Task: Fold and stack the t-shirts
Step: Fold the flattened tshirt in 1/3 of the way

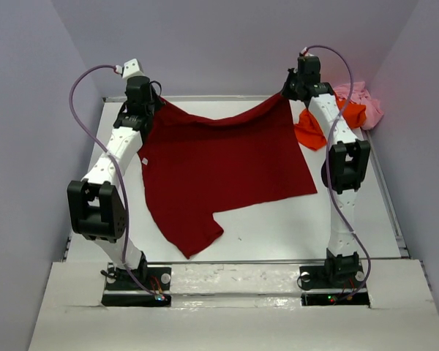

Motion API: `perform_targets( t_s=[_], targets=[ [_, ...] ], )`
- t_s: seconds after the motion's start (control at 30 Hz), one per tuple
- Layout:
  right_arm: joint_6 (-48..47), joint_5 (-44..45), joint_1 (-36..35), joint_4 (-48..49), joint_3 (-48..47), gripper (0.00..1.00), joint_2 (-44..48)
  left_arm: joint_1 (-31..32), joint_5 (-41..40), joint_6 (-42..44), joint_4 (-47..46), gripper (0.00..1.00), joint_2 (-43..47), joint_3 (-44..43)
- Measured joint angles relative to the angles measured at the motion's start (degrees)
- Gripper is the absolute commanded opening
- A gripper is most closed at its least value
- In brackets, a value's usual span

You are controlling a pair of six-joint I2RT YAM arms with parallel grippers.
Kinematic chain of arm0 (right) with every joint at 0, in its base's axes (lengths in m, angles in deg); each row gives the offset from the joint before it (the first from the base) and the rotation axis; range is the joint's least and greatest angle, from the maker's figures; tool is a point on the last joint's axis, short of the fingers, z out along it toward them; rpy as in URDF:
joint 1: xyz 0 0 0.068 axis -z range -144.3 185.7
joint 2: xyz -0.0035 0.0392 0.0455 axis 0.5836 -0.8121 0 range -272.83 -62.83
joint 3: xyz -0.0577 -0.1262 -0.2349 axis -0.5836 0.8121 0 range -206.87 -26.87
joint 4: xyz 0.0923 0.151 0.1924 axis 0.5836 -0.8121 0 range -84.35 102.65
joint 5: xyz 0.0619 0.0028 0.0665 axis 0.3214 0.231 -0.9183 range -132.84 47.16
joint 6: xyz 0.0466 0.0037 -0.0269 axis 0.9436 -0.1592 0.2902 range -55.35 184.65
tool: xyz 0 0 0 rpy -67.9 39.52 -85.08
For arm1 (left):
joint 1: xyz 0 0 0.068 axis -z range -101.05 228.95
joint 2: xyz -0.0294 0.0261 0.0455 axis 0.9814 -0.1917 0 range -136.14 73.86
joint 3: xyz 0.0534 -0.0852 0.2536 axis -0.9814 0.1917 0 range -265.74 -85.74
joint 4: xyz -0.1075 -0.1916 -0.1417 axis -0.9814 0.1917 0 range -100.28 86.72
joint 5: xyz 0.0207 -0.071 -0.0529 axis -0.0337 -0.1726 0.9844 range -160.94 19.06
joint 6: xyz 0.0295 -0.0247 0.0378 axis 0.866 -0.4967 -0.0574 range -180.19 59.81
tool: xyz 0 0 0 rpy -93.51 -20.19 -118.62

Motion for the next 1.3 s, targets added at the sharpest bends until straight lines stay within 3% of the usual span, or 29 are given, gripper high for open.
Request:
perform_targets(
  t_s=[0.27,0.8,1.03,1.3],
  targets=[
    [-0.2,-2.4,1.3,0.9,-2.1,0.00,-1.1,0.0,-0.8,0.7,0.7,0.00,-2.0,-2.8],
    [1.8,-2.8,1.8,3.5,28.7,0.00,3.2,0.0,1.4,-2.4,3.8,0.00,-1.6,11.0],
    [1.8,-0.7,1.8,4.5,32.5,0.00,11.6,0.0,2.3,-3.8,4.6,0.00,3.6,17.7],
    [1.6,2.2,2.6,4.8,33.6,0.00,17.2,0.0,2.0,-4.1,7.4,0.00,6.8,18.0]
  ],
)
